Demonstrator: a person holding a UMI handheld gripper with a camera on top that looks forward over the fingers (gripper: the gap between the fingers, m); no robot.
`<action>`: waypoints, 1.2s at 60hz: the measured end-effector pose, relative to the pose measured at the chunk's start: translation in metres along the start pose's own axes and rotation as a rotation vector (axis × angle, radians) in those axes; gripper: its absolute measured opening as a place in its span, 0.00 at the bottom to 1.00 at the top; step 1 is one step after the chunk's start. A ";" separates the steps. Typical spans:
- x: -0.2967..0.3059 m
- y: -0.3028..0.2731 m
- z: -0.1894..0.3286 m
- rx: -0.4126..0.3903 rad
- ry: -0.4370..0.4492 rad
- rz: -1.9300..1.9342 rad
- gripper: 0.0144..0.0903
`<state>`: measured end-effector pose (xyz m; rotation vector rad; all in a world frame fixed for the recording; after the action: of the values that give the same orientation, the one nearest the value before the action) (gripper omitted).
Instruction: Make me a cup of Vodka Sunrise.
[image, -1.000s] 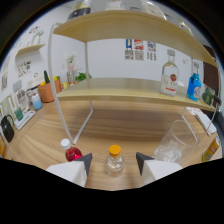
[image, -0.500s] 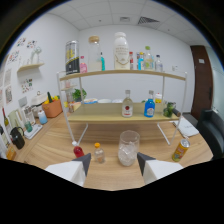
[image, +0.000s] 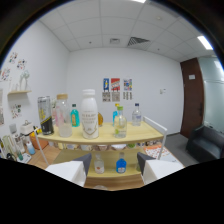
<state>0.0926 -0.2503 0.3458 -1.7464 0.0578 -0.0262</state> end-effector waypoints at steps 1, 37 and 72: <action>0.002 -0.009 0.005 0.011 0.000 0.001 0.94; 0.020 -0.048 0.146 -0.007 -0.052 0.035 0.30; 0.026 -0.084 0.059 0.101 -0.098 0.058 0.28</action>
<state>0.1231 -0.1794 0.4174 -1.6425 0.0347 0.0977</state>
